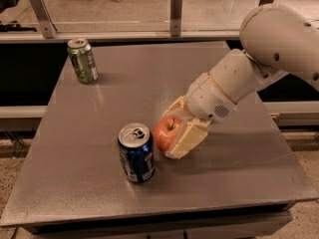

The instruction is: Move apple near pepsi can

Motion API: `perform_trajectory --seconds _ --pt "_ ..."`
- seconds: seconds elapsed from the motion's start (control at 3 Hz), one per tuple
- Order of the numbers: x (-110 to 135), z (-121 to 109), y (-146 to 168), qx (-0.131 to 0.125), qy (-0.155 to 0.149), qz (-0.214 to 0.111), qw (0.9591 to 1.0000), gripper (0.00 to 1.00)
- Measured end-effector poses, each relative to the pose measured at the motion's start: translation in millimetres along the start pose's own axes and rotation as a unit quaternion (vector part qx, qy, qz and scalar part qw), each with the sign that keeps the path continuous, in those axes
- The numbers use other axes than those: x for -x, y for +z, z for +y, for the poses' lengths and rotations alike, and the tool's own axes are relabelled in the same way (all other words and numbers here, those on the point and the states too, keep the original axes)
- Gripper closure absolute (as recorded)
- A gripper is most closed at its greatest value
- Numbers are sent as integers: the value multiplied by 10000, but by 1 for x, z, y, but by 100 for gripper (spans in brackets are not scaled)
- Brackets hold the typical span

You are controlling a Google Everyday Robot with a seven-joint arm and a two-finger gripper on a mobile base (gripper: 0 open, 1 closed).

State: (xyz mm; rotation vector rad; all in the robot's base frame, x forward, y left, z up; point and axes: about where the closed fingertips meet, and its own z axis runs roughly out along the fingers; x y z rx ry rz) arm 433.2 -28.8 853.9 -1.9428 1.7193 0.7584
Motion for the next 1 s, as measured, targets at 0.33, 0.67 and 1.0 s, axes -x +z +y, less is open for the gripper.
perform_trajectory --seconds 0.33,0.67,1.0 --pt "-4 0 1 -9 -17 -141 9999 12" --pt "-12 -5 -1 -61 24 -286 9996 0" --pt "-12 -5 -1 -61 24 -286 9996 0"
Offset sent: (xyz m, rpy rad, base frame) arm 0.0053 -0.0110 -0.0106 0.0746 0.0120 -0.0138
